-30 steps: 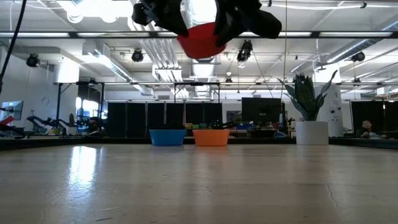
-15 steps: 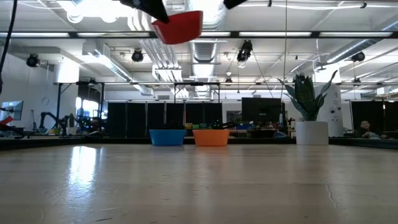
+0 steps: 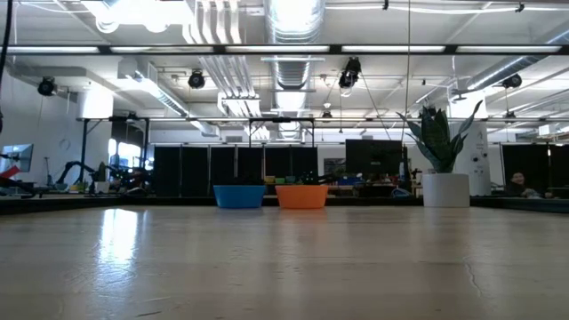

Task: Pick & Place Mini bowls
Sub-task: Stack the red bowl on top of the other red bowl on the shelf

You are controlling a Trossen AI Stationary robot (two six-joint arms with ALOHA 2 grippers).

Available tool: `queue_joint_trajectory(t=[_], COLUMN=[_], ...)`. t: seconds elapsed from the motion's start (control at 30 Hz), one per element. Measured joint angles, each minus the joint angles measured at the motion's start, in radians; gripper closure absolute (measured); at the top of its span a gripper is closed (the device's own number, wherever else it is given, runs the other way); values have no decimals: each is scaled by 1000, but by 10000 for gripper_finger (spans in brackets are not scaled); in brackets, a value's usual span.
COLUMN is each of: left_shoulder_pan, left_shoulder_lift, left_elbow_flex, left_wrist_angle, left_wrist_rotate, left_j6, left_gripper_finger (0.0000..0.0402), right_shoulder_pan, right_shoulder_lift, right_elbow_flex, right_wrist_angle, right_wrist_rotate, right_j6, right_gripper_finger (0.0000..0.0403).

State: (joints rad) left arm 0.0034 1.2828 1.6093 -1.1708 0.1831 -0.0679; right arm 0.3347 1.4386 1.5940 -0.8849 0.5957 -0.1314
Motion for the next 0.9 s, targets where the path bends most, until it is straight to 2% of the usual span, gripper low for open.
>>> queue_joint_trajectory(t=[0.13, 0.57, 0.77, 0.9], left_shoulder_pan=[-56, -292, -330, -339], left_shoulder_lift=[4, 130, 177, 199], left_elbow_flex=[-1, -5, -5, -5], left_wrist_angle=[0, 31, 94, 152], left_wrist_rotate=[70, 74, 107, 176], left_j6=[1, -114, -135, -167], left_gripper_finger=[401, 401, 401, 401], right_shoulder_pan=[1, 1, 1, 1], right_shoulder_lift=[-23, -36, -33, -32], right_elbow_flex=[0, -1, -1, -1], right_wrist_angle=[-1, -1, 1, 1], right_wrist_rotate=[-6, -7, -58, -59], right_j6=[43, 113, 118, 132], right_gripper_finger=[335, 335, 335, 335])
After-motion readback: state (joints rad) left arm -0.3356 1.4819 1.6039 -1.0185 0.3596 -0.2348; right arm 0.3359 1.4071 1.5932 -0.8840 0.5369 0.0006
